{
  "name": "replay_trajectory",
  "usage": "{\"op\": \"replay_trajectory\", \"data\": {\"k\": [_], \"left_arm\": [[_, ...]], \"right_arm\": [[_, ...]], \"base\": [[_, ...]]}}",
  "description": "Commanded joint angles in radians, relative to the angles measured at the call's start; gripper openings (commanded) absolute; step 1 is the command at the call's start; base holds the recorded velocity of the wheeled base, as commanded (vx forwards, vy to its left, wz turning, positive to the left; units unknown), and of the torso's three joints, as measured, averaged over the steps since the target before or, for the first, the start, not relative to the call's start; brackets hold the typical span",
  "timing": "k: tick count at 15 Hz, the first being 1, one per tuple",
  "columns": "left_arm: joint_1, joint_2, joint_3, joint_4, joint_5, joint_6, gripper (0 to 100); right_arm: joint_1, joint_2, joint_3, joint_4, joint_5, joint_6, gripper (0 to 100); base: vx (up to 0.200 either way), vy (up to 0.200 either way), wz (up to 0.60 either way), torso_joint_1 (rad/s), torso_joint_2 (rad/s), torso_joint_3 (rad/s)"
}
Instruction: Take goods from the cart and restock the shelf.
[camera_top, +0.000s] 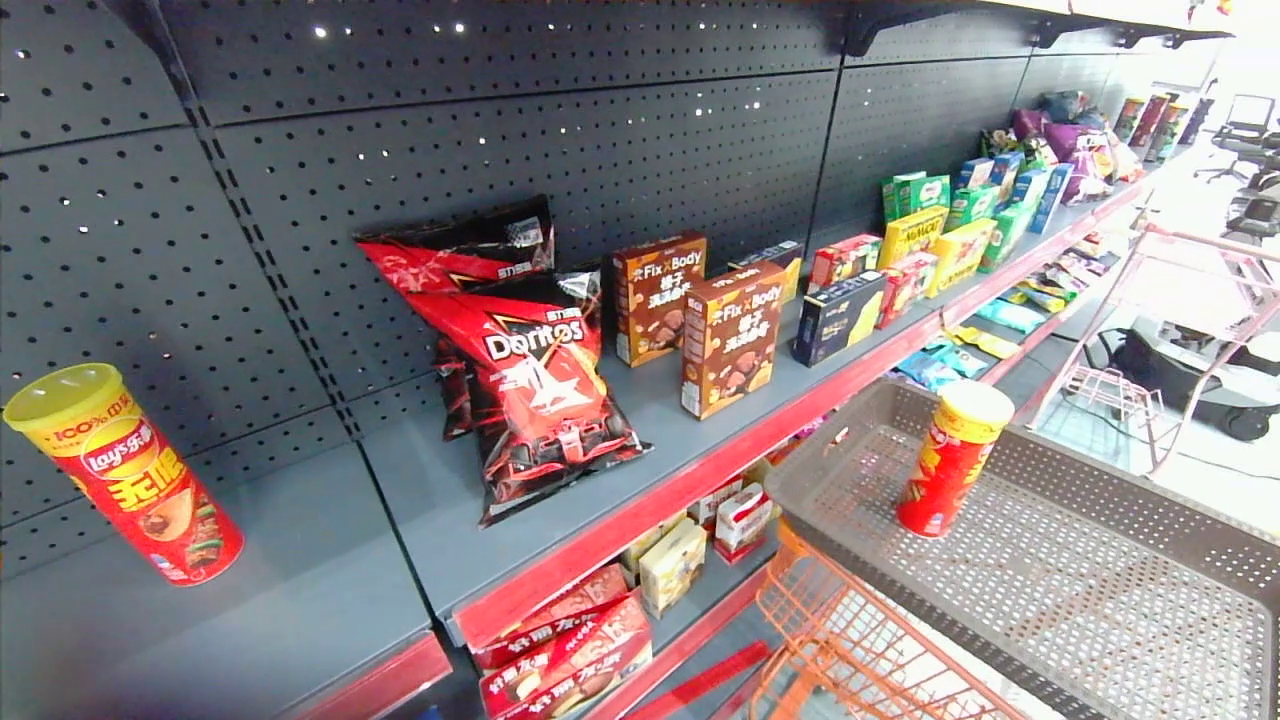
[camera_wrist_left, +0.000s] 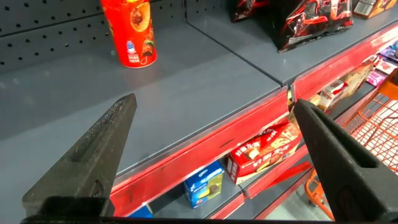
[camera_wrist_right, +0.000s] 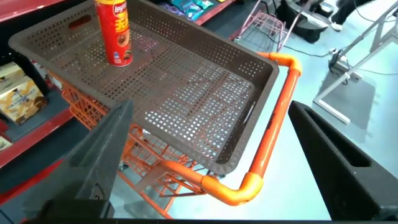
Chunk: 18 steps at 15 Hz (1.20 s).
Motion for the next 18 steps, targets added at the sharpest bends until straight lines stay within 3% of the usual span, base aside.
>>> {"op": "replay_trajectory", "data": {"k": [1, 6, 9, 14, 16, 18], "left_arm": [[0.000, 0.001, 0.000, 0.000, 0.000, 0.000, 100], [0.000, 0.001, 0.000, 0.000, 0.005, -0.005, 100], [0.000, 0.001, 0.000, 0.000, 0.005, -0.005, 100], [0.000, 0.001, 0.000, 0.000, 0.005, -0.005, 100], [0.000, 0.001, 0.000, 0.000, 0.005, -0.005, 100], [0.000, 0.001, 0.000, 0.000, 0.005, -0.005, 100]], "right_arm": [[0.000, 0.002, 0.000, 0.000, 0.000, 0.000, 100], [0.018, 0.006, 0.009, -0.013, 0.000, 0.003, 100], [0.051, 0.061, 0.075, -0.114, 0.006, 0.032, 100], [0.049, 0.230, 0.077, -0.299, 0.011, 0.107, 100], [0.052, 0.399, 0.069, -0.431, 0.003, 0.159, 100], [0.130, 0.453, 0.060, -0.453, 0.001, 0.213, 100]], "base": [[0.000, 0.000, 0.00, 0.000, 0.00, 0.000], [0.000, 0.000, 0.00, 0.000, 0.00, 0.000], [0.000, 0.000, 0.00, 0.000, 0.00, 0.000], [0.000, 0.000, 0.00, 0.000, 0.00, 0.000], [0.000, 0.000, 0.00, 0.000, 0.00, 0.000], [0.000, 0.000, 0.00, 0.000, 0.00, 0.000]]}}
